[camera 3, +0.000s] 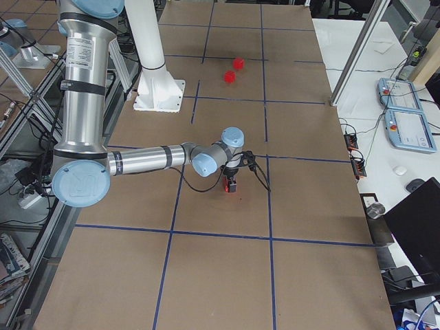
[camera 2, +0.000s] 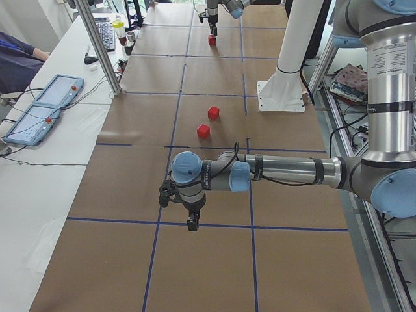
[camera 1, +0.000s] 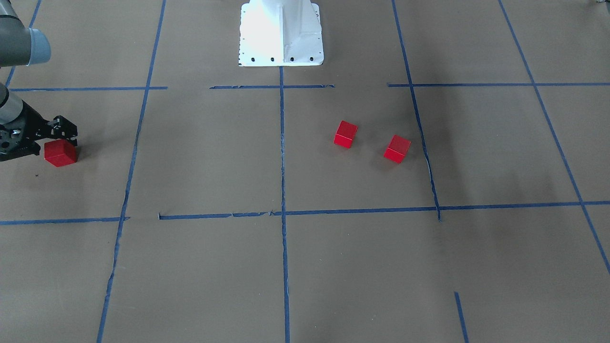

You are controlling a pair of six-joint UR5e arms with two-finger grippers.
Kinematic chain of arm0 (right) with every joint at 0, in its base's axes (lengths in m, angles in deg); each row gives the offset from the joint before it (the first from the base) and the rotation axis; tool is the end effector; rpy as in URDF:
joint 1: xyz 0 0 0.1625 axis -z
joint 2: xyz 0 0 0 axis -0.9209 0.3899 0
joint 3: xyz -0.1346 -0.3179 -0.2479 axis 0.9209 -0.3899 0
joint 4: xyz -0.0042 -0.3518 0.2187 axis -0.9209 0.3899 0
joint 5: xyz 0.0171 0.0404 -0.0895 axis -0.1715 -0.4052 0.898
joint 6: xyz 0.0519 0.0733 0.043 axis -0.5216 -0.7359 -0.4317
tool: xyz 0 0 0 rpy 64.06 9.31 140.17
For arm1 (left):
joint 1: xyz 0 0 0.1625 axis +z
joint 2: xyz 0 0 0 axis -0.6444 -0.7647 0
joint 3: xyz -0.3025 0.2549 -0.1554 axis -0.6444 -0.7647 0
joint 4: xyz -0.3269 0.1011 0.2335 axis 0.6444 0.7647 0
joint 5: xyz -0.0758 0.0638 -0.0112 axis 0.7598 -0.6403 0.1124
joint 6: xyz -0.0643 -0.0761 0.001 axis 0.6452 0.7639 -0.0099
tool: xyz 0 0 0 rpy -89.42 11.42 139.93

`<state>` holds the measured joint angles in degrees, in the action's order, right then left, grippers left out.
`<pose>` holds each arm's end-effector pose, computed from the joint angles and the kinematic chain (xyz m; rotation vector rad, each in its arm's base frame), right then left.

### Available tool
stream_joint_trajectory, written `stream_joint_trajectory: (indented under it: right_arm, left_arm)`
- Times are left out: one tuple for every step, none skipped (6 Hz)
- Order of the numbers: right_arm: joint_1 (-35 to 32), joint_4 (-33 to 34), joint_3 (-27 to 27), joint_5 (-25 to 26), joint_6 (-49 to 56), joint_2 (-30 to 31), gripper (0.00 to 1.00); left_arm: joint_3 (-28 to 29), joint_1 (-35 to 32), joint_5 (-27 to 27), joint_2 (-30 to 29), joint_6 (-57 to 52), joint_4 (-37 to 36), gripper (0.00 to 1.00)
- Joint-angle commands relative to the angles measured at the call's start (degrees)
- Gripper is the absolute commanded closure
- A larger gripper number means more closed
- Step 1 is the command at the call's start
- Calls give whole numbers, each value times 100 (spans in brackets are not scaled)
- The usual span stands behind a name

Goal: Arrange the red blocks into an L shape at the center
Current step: 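Lower the right gripper onto the lone red cube and grasp it, then carry the red cube with the right gripper toward the table center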

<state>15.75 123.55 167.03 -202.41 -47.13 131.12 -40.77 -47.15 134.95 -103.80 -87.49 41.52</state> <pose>-0.2383 -0.4227 0.5972 0.0658 -0.7482 -0.2672 -0.0430 -0.4374 0.6480 -0.0079 0.7748 0.0835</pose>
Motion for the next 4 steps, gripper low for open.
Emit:
stream_joint_trajectory:
  right_arm:
    - [112,17,-147,34,26,-103,48]
    - [112,34,-147,34,18,-69,80]
    - [86,26,-86,34,18,-16,97]
    - [85,148,237,-18,-17,-85,98]
  left_arm:
    - [6,0,0,0,0,-11,0]
    - [6,0,0,0,0,-11,0]
    - [6,0,0,0,0,-2,0]
    - [6,0,0,0,0,-2,0]
